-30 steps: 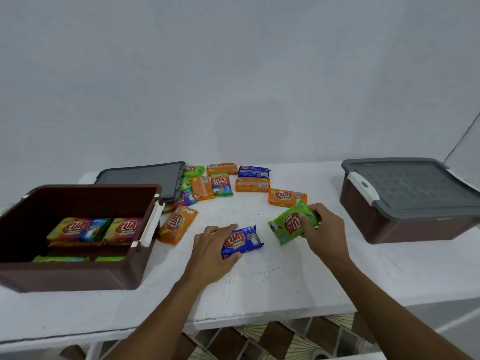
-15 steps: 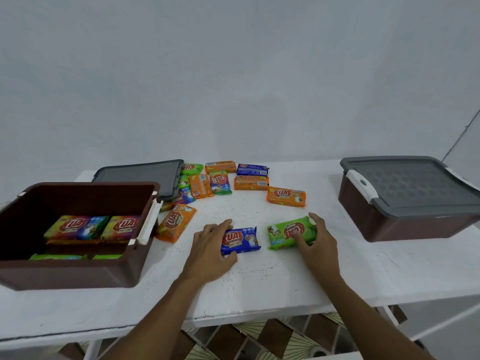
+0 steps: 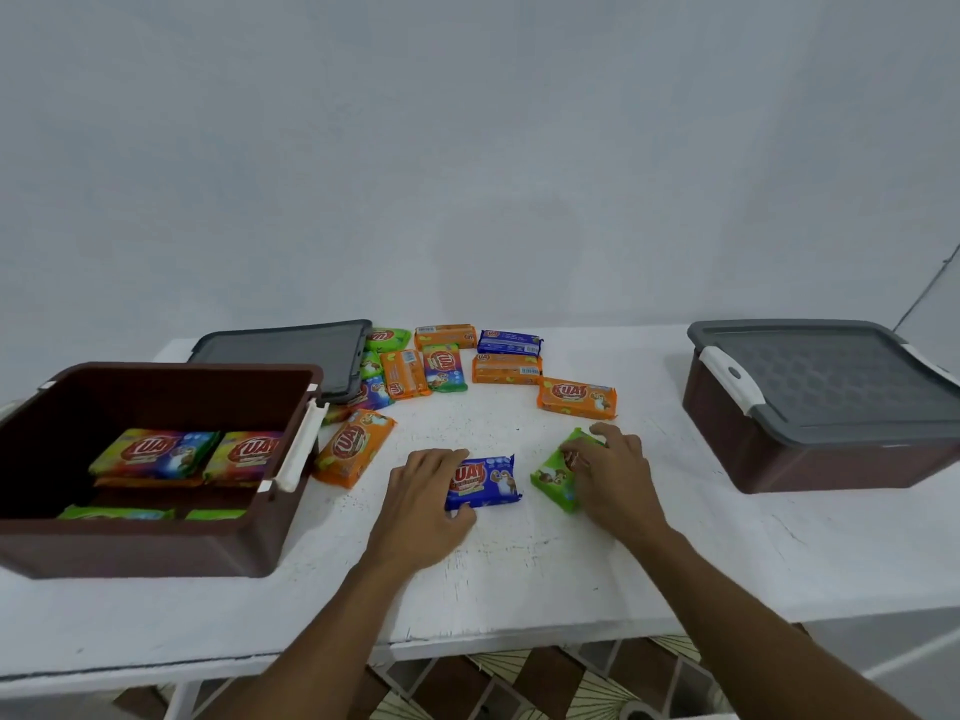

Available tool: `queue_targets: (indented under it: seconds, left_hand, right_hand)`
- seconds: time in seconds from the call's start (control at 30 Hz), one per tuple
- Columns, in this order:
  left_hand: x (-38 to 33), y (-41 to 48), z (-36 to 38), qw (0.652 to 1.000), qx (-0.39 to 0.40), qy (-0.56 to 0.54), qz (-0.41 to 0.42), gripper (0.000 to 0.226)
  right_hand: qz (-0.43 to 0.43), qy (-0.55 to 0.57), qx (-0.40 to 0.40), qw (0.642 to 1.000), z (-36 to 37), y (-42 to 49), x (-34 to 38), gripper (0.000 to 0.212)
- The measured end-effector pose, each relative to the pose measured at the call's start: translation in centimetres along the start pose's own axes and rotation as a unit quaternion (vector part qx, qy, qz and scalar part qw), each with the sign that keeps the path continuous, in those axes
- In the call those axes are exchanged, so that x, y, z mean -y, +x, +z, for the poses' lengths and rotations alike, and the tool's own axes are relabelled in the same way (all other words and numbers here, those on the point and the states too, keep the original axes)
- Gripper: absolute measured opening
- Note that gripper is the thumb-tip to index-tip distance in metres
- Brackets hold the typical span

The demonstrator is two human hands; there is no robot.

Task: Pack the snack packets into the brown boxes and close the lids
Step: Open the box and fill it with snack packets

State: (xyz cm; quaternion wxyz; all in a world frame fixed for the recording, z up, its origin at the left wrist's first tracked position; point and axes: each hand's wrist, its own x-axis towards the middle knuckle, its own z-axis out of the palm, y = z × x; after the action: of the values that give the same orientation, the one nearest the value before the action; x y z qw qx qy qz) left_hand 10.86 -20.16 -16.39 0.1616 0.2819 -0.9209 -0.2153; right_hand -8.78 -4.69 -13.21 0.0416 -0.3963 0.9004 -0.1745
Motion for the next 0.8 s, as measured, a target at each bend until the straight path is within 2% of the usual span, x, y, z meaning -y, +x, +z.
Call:
queue_targets:
  seconds: [0.1,0.13,0.23,0.3,0.4,0.47,0.53,0.63,0.73,0.8]
  left_hand:
    - [0.0,0.2,0.0,0.999,0.003,0.035,0.014,0.070]
    - [0.0,0.3,0.0,0.999,0.008,0.043,0.011,0.070]
    - [-0.4,0.5,-0.3,0.998,0.028,0.063,-0.006,0.074]
    - [-0.7,0.8,-0.6,0.996,0.048,0.080,-0.012,0.076]
    - [-1.8,1.9,-2.0,0.986,0.113,0.124,-0.019,0.076]
    - [-3.0,3.0,-3.5,0.975,0.172,0.141,-0.029,0.078]
    - [-4.0,3.9,-5.1,0.969,0.199,0.142,-0.037,0.085]
    - [-4.8,4.6,-8.4,0.970,0.200,0.140,-0.014,0.090]
    - [-5.4,4.8,-12.5,0.976,0.167,0.139,0.026,0.085]
    - [-5.4,4.5,-15.6,0.983,0.139,0.112,0.048,0.083]
  right_hand:
    - [-0.007,-0.076,0.011,0.997,0.7,-1.3,1.3,0.057]
    - [-0.021,-0.076,0.022,0.997,0.7,-1.5,1.5,0.057]
    - [-0.064,0.011,0.070,0.995,0.0,-1.8,1.6,0.035]
    - [-0.072,0.057,0.080,0.993,0.1,-2.5,1.1,0.038]
    - [0.005,0.043,0.028,0.999,0.5,-3.6,0.7,0.070]
    - [0.040,-0.005,0.013,0.999,0.3,-3.5,1.1,0.075]
    - [0.052,0.003,0.025,0.998,-0.6,-2.8,1.9,0.078]
    - [0.105,0.079,0.055,0.990,-1.7,-1.7,3.1,0.085]
    - [0.193,0.261,0.120,0.938,-2.7,-0.9,5.3,0.070]
    - [0.203,0.318,0.159,0.912,-3.3,-0.4,7.6,0.059]
